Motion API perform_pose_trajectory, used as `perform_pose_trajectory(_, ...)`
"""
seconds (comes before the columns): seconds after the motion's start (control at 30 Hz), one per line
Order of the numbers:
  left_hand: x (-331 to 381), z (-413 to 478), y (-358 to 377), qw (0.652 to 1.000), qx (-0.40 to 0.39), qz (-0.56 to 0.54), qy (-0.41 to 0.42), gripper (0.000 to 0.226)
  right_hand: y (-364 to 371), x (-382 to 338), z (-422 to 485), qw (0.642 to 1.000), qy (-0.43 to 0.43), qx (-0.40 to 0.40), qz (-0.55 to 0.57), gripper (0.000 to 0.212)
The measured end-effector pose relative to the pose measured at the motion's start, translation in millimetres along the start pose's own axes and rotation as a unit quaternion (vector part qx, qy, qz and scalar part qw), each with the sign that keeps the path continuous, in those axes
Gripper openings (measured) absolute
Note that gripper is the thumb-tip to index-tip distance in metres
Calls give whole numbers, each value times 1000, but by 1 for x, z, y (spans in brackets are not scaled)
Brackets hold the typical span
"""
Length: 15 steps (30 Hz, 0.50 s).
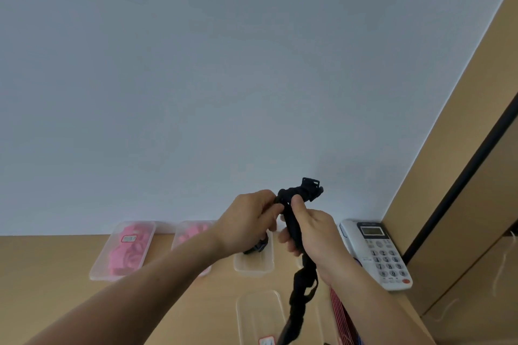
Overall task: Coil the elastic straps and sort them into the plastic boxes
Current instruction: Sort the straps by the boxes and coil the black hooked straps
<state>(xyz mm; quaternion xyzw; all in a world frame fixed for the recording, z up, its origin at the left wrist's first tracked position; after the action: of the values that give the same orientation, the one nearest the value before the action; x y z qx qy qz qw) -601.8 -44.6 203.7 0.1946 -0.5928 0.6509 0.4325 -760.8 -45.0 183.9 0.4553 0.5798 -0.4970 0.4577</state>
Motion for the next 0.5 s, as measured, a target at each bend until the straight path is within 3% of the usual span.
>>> perform_pose_trajectory(0.1,-9,4,0,986,44,153,53,28,-4,2,3,999,-17,17,-39,47)
perform_pose_trajectory(0.2,-11,2,5,935,31,319,150,5,2,3,3,999,-21,22,-12,50)
perform_pose_trajectory(0.3,-10,-2,6,884,32,418,205,30,7,0,0,1000,-8,18,23,63)
perform_pose_trajectory(0.37,-11,-1,7,866,69,432,241,36,7,-3,0,999,-3,18,40,55)
perform_pose_trajectory(0.43,-13,-1,14,883,101,384,252,31,7,-4,0,999,-4,21,44,50)
perform_pose_trajectory(0.5,-15,0,16,957,120,214,156,16,7,-2,0,998,-3,23,50,50)
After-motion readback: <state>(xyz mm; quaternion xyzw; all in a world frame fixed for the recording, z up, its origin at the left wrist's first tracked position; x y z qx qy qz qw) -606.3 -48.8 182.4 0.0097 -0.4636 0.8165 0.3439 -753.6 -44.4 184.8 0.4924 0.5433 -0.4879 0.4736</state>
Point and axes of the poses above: each hand's wrist, its own z-axis towards the middle knuckle, its own y-axis out of the palm, x = y × z, the point moved 1 cm from there along z, towards the middle knuckle, and after that the axes turned 2 degrees about -z, right-handed, at the moved point
